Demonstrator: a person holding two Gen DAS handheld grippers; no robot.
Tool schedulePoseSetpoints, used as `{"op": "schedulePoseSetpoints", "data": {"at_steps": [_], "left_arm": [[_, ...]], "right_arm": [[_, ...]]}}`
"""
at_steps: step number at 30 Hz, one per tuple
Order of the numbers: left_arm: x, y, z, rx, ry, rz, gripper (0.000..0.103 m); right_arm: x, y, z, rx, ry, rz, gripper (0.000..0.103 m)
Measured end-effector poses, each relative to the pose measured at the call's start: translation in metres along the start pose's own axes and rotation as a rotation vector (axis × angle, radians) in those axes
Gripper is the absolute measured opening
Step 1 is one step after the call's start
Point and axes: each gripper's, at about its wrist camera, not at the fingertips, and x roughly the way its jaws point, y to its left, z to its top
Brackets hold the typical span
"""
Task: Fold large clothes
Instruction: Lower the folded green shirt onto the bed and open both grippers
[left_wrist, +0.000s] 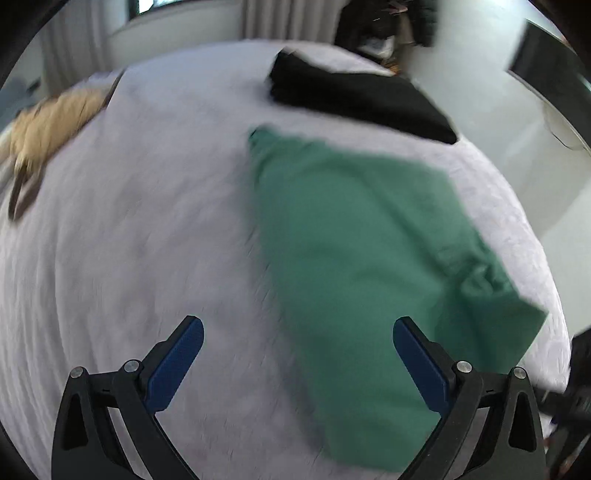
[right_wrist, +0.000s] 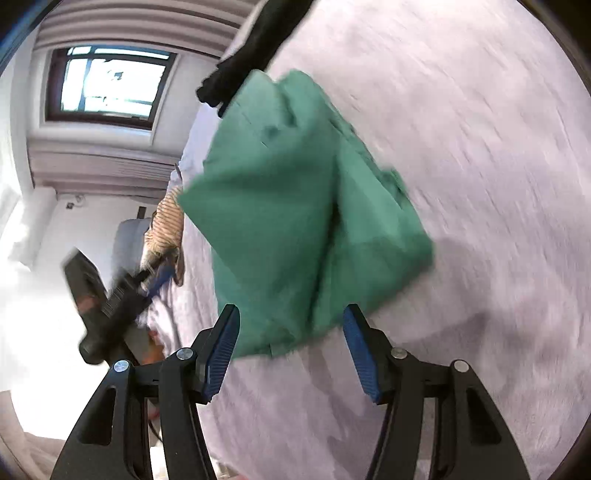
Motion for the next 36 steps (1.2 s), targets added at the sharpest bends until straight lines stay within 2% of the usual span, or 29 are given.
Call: {"op": "schedulePoseSetpoints", "data": {"at_steps": [3, 4, 5, 6, 7, 9, 11, 13, 15, 18, 21, 22, 23, 25, 26, 30, 32, 33, 34, 36], "left_arm": [[0.003, -0.001, -0.014, -0.021, 0.022, -0.026, 0.103], [0.002, -0.004, -0.018, -0.018, 0.024, -0.039, 0.103], [0.002, -0.009, -0.021, -0.012, 0.025, -0.053, 0.103], [0.001, -0.013, -0.026, 0.001, 0.026, -0.067, 0.103], [0.004, -0.017, -0.033, 0.021, 0.030, -0.073, 0.103], [0.008, -0.023, -0.049, 0.081, 0.050, -0.047, 0.103], [0.021, -0.023, -0.062, 0.112, 0.068, -0.043, 0.103], [0.029, -0.018, -0.069, 0.114, 0.099, -0.066, 0.103], [0.029, -0.016, -0.073, 0.123, 0.098, -0.069, 0.103], [0.027, -0.017, -0.074, 0.136, 0.084, -0.064, 0.103], [0.022, -0.014, -0.076, 0.124, 0.088, -0.074, 0.103], [0.023, -0.013, -0.077, 0.120, 0.087, -0.075, 0.103], [0.024, -0.013, -0.076, 0.116, 0.087, -0.077, 0.103], [0.027, -0.013, -0.075, 0.107, 0.088, -0.078, 0.103], [0.027, -0.013, -0.075, 0.101, 0.090, -0.079, 0.103], [0.030, -0.012, -0.074, 0.089, 0.094, -0.080, 0.103], [0.031, -0.012, -0.073, 0.086, 0.099, -0.080, 0.103], [0.032, -0.012, -0.073, 0.085, 0.099, -0.080, 0.103], [0.032, -0.012, -0.072, 0.085, 0.099, -0.079, 0.103], [0.033, -0.012, -0.072, 0.082, 0.102, -0.084, 0.103]], "right_arm": [[0.003, 0.016, 0.026, -0.052, -0.001, -0.100, 0.062], [0.006, 0.022, 0.031, -0.063, 0.001, -0.112, 0.033], [0.006, 0.027, 0.034, -0.068, -0.006, -0.119, 0.012], [0.001, 0.031, 0.035, -0.062, -0.034, -0.117, 0.006], [-0.007, 0.033, 0.034, -0.039, -0.078, -0.090, 0.005], [-0.022, 0.012, 0.027, 0.095, -0.151, -0.018, 0.004], [-0.037, -0.029, 0.006, 0.279, -0.190, -0.020, 0.004], [-0.031, -0.073, -0.013, 0.445, -0.139, -0.015, 0.004], [-0.029, -0.093, -0.026, 0.506, -0.081, 0.041, 0.004], [-0.054, -0.073, -0.022, 0.367, -0.074, -0.021, 0.010], [-0.091, -0.033, -0.009, 0.176, -0.090, -0.066, 0.011], [-0.096, -0.021, 0.000, 0.128, -0.091, -0.073, 0.014], [-0.095, -0.007, 0.016, 0.074, -0.083, -0.081, 0.020], [-0.090, 0.008, 0.039, -0.006, -0.072, -0.091, 0.056], [-0.079, 0.019, 0.054, -0.054, -0.064, -0.100, 0.057], [-0.017, 0.034, 0.103, -0.150, 0.034, -0.203, 0.056], [0.010, 0.031, 0.111, -0.168, 0.091, -0.244, 0.049], [0.023, 0.033, 0.117, -0.183, 0.115, -0.287, 0.031], [0.034, 0.031, 0.120, -0.199, 0.132, -0.327, 0.007], [0.045, 0.025, 0.126, -0.222, 0.146, -0.392, 0.006]]}}
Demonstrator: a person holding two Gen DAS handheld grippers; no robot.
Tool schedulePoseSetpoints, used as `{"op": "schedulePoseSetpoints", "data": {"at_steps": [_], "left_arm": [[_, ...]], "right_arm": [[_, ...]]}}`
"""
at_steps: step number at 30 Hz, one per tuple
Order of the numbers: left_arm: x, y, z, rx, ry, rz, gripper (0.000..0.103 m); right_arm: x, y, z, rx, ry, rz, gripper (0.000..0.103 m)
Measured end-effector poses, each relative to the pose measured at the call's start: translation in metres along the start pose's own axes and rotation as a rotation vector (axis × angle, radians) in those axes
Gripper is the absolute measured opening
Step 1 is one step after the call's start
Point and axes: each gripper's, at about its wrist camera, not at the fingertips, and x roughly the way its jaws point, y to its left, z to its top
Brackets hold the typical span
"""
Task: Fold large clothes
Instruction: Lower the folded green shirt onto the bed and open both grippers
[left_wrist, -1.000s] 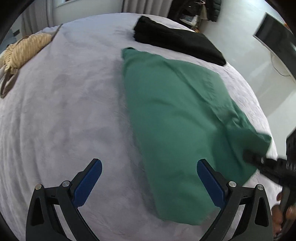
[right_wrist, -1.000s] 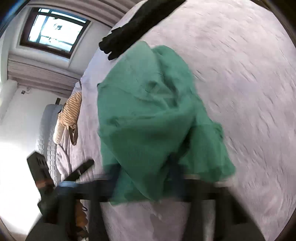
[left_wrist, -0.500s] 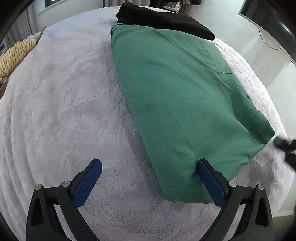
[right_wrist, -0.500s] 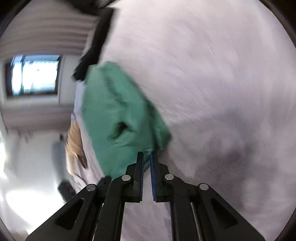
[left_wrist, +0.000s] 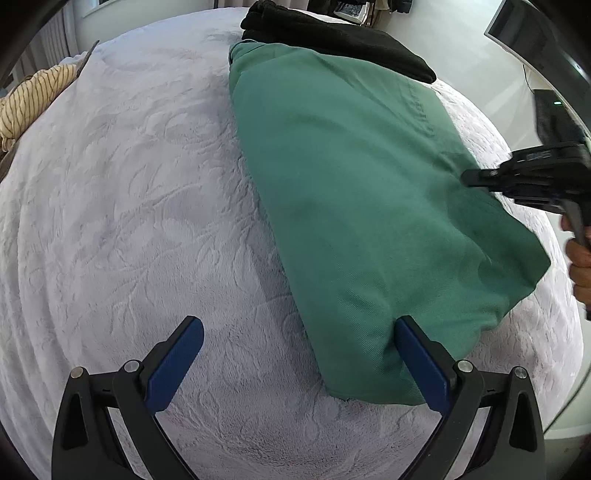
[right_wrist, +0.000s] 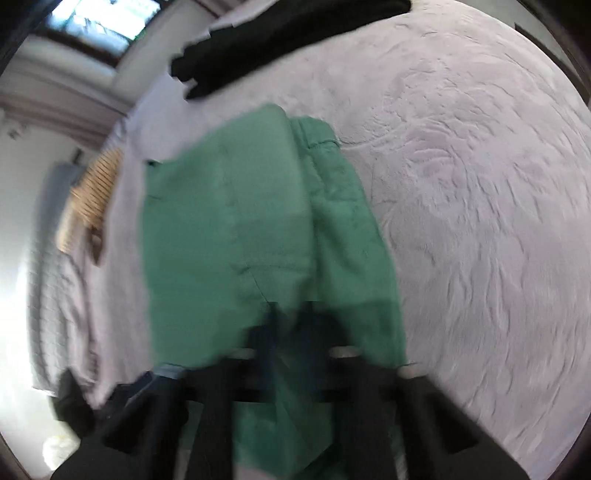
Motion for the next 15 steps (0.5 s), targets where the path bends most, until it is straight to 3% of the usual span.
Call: {"op": "schedulePoseSetpoints", "data": {"at_steps": [3, 5, 10, 15], "left_arm": [[0.003, -0.001, 0.002, -0.007, 0.014, -0.010, 0.103], [0.004, -0.004, 0.004, -0.008, 0.028, -0.002, 0.103], [0.005, -0.003, 0.011, -0.017, 0.081, 0.011, 0.103], [0.006, -0.005, 0.015, -0.013, 0.115, 0.032, 0.103]], "right_arm": [[0.020, -0.018, 0.003, 0.018, 0.035, -0.019, 0.005], [0.028, -0.030, 0.004, 0.079, 0.041, 0.023, 0.005], [0.005, -0.042, -0.003, 0.116, 0.040, 0.095, 0.006], [-0.027, -0.049, -0.014, 0.098, 0.036, 0.071, 0.008]]}}
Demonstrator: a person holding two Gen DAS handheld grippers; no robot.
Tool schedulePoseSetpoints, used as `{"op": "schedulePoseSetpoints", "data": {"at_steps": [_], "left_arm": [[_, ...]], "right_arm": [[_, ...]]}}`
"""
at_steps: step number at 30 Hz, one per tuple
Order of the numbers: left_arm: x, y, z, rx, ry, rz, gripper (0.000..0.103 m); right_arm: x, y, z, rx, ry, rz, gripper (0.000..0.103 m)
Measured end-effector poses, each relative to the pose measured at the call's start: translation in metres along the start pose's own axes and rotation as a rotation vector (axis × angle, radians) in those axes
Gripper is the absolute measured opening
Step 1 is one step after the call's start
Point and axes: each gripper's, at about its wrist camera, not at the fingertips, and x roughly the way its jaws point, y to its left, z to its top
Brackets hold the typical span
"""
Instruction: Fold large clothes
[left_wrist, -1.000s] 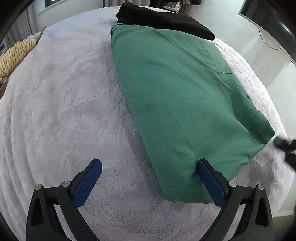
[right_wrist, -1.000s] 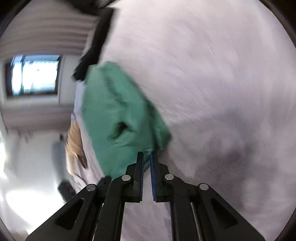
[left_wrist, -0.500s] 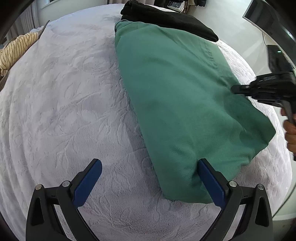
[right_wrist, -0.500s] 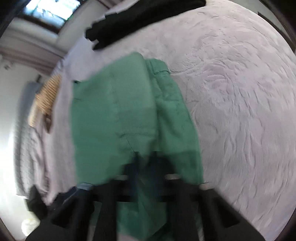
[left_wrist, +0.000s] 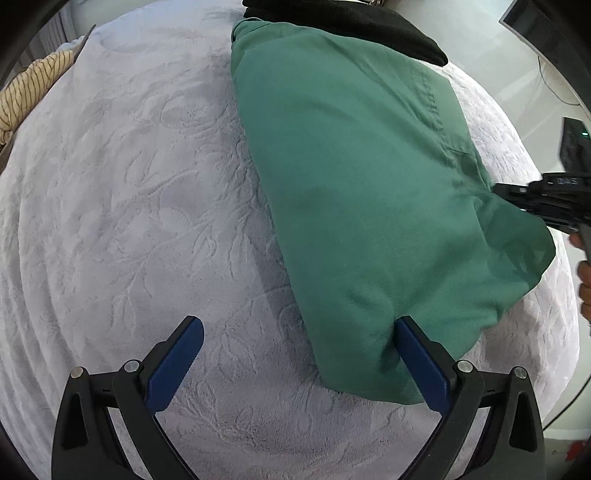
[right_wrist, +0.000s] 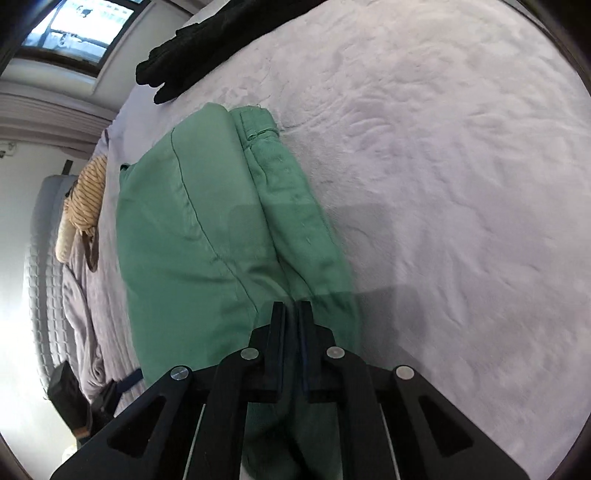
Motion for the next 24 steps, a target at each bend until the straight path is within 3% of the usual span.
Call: {"op": "schedulePoseSetpoints", "data": {"at_steps": [2, 3, 5, 6, 11, 14, 20, 22, 24], "left_arm": [[0.000, -0.001, 0.001, 0.002, 0.004, 0.009, 0.103], [0.001, -0.002, 0.001, 0.000, 0.007, 0.012, 0.103], [0.002, -0.002, 0.002, -0.008, 0.013, 0.013, 0.103], [0.002, -0.002, 0.003, -0.010, 0.015, 0.013, 0.103], [0.004, -0.004, 0.004, -0.008, 0.018, 0.020, 0.103], [0.005, -0.008, 0.004, 0.001, 0.016, 0.033, 0.103], [0.003, -0.011, 0.007, -0.007, 0.026, 0.036, 0.103], [-0.003, -0.007, 0.009, -0.037, 0.011, 0.011, 0.103], [-0.014, 0.000, 0.013, -0.084, -0.043, -0.033, 0.103]], "right_arm": [[-0.003, 0.004, 0.001, -0.004, -0.011, 0.004, 0.008], [-0.006, 0.003, 0.002, -0.007, -0.015, 0.005, 0.014], [-0.008, 0.005, 0.003, -0.012, -0.017, -0.001, 0.048], [-0.007, 0.006, 0.005, -0.017, -0.020, -0.002, 0.070], [-0.007, 0.004, 0.003, -0.035, -0.010, 0.000, 0.073], [-0.002, 0.005, 0.005, -0.043, -0.005, -0.002, 0.081], [0.001, 0.003, 0.010, -0.045, -0.006, 0.004, 0.082], [-0.002, 0.002, 0.011, -0.051, -0.018, 0.019, 0.092], [-0.006, 0.002, 0.013, -0.060, -0.038, 0.027, 0.092]]}}
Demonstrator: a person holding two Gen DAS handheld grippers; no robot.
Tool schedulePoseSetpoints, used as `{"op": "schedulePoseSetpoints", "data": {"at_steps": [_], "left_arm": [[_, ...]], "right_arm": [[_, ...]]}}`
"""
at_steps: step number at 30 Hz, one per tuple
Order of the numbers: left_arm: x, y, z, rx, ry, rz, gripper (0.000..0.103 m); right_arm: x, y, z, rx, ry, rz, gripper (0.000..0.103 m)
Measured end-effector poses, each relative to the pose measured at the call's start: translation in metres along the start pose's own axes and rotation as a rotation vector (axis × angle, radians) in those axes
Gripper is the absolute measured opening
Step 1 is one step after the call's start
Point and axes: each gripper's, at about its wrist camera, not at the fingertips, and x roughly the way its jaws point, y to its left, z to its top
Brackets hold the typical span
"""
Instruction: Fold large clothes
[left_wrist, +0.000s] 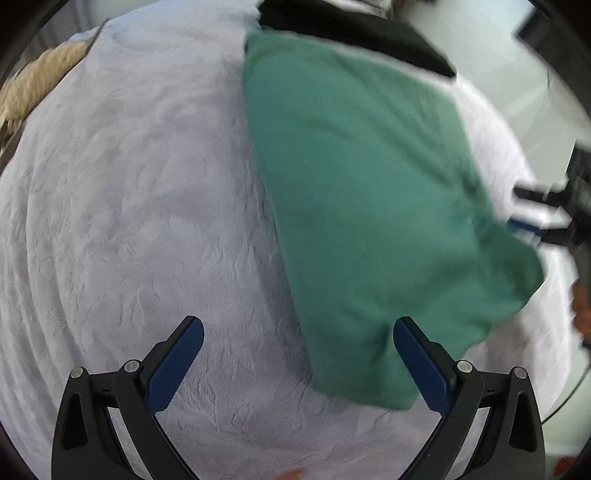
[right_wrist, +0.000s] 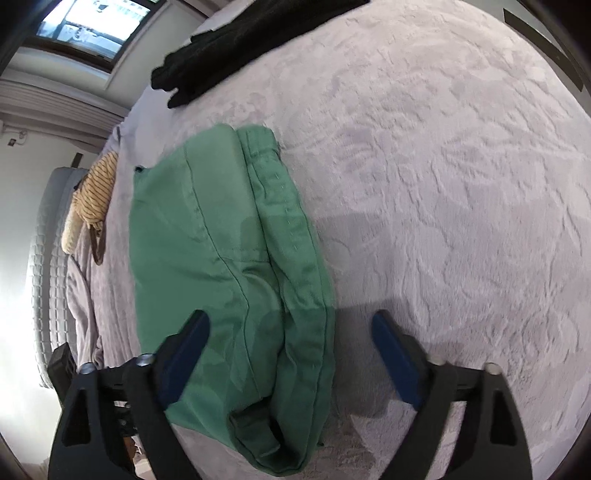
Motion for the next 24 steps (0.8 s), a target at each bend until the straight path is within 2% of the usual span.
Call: {"op": "schedulePoseSetpoints", "data": {"at_steps": [3, 4, 8, 12, 18, 21, 24], "left_arm": [[-0.008, 0.008, 0.010, -0.045, -0.045, -0.029, 0.103], [-0.007, 0.010, 0.014, -0.054, -0.045, -0.032, 0.103], [0.007, 0.020, 0.030, -0.091, -0.011, -0.044, 0.103], [0.038, 0.031, 0.036, -0.141, 0.065, -0.138, 0.103], [0.066, 0.019, 0.045, -0.133, 0.116, -0.304, 0.103], [0.078, 0.004, 0.050, -0.111, 0.137, -0.338, 0.103], [0.088, -0.014, 0.049, -0.072, 0.156, -0.325, 0.103]], "right_arm": [[0.000, -0.003, 0.004, -0.003, 0.002, 0.028, 0.103], [0.002, -0.004, 0.005, -0.001, 0.010, 0.047, 0.103], [0.021, -0.001, 0.013, -0.021, 0.082, 0.116, 0.103], [0.043, 0.006, 0.025, -0.063, 0.142, 0.167, 0.103], [0.083, 0.021, 0.049, -0.114, 0.212, 0.239, 0.103], [0.099, 0.039, 0.060, -0.149, 0.230, 0.265, 0.103], [0.113, 0.046, 0.069, -0.148, 0.232, 0.282, 0.103]]}}
